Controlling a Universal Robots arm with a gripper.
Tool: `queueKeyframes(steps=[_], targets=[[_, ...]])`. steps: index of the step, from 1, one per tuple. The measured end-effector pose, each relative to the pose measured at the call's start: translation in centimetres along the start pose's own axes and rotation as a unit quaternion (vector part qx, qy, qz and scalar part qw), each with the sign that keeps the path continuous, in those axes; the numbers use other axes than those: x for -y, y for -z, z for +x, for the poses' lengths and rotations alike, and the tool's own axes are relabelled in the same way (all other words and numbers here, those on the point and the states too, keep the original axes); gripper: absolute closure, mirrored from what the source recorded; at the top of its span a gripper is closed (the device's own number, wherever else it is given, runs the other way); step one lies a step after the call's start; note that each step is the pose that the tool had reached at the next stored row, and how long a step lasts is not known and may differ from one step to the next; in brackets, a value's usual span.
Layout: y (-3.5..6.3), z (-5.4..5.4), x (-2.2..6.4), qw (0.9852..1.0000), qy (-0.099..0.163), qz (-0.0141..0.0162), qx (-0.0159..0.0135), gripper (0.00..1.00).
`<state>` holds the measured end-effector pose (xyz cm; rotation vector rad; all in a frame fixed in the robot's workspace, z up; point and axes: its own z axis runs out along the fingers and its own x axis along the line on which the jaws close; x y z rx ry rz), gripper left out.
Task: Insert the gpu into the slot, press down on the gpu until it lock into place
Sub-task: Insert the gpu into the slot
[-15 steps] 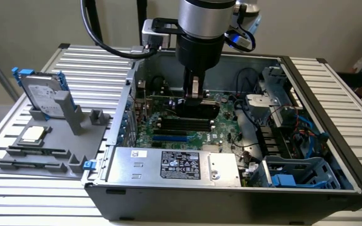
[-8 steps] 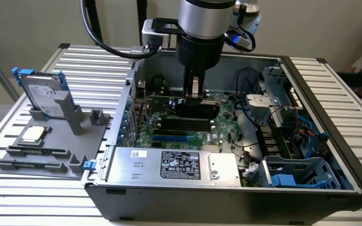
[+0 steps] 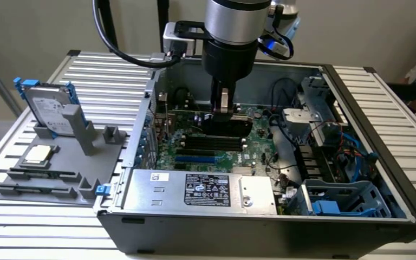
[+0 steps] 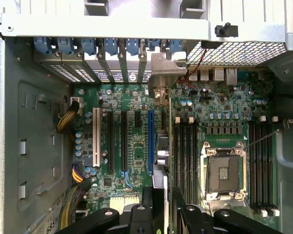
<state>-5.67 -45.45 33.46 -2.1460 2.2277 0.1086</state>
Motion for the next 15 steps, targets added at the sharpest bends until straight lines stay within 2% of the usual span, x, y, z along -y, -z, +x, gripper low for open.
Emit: queueKeyframes(steps=[15], targets=[[0.0,0.0,0.0,1.0,0.0,0.0,0.0,0.73]])
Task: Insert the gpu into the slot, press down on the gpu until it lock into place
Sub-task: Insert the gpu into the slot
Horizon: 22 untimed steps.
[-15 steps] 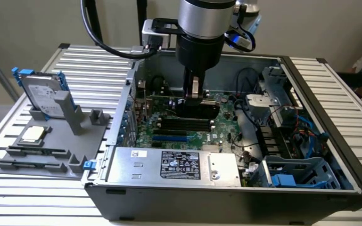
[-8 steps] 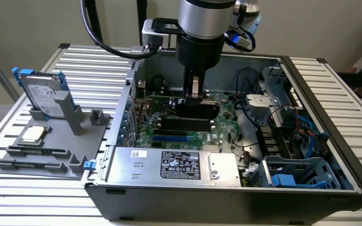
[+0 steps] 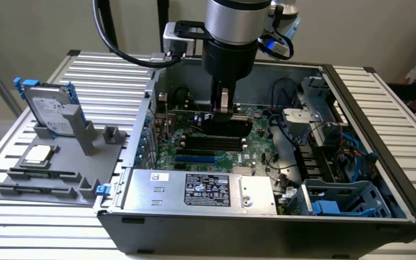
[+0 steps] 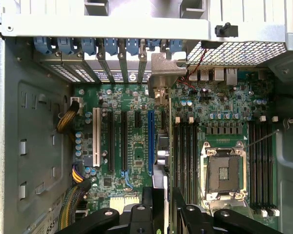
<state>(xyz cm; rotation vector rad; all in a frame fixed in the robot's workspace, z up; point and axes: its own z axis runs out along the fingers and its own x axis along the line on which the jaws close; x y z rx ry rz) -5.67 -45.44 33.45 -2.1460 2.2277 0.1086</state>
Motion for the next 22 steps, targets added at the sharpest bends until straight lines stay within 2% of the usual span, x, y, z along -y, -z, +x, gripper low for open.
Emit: queueKeyframes(steps=[22], targets=[[0.0,0.0,0.0,1.0,0.0,0.0,0.0,0.73]])
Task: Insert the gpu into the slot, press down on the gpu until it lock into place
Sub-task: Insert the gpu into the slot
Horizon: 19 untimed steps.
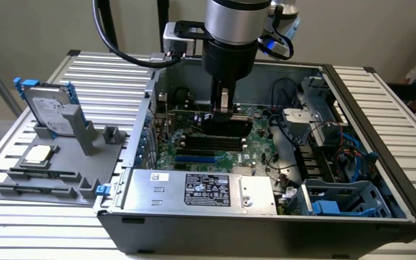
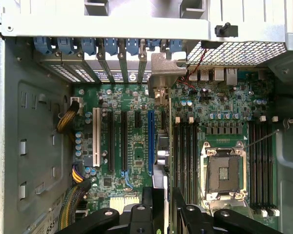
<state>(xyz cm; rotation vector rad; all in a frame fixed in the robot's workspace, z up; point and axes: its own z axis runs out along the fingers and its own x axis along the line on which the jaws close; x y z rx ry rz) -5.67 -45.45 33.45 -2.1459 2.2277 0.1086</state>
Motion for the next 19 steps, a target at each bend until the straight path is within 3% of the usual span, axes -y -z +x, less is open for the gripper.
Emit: queueKeyframes(steps=[4,10,19], targets=[[-0.05,0.0,-0.17,1.0,0.0,0.0,0.0,0.73],[-0.76,0.1,-1.36,1.0,0.0,0.0003,0.0001,0.73],[-2.07,0.2,-1.62,1.0,0.0,0.0003,0.0001,0.73]])
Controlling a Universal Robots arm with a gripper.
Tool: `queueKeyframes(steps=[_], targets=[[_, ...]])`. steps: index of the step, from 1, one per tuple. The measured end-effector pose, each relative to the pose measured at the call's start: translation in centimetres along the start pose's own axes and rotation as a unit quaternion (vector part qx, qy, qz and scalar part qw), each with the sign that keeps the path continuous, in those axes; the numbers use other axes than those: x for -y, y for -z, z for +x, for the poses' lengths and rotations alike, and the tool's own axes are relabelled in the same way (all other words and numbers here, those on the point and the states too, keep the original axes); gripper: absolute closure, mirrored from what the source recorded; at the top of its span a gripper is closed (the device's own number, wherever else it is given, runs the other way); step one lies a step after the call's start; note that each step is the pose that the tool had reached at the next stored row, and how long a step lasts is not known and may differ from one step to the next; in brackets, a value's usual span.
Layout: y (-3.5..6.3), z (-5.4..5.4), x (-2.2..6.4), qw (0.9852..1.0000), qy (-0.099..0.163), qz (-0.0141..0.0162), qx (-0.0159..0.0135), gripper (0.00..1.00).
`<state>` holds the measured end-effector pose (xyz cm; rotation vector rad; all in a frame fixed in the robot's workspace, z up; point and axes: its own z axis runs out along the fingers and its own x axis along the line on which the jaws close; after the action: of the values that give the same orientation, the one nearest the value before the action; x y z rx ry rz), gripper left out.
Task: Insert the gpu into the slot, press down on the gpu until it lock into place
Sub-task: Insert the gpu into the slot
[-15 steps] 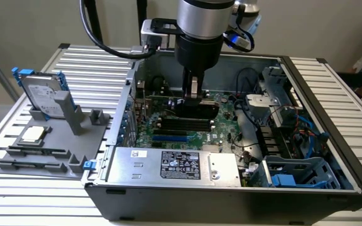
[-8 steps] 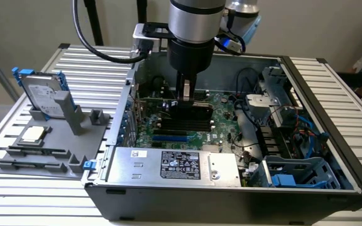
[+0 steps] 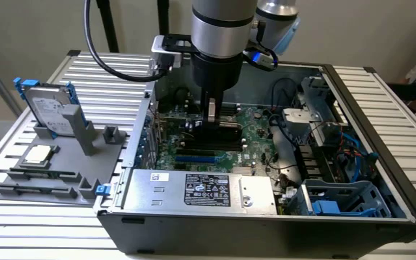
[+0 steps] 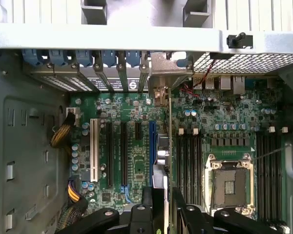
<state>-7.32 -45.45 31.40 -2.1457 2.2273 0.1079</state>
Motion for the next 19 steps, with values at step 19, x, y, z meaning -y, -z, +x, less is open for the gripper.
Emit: queueKeyframes(steps=[19], targets=[[-1.96,0.5,-0.13,1.0,0.0,0.0,0.0,0.73]])
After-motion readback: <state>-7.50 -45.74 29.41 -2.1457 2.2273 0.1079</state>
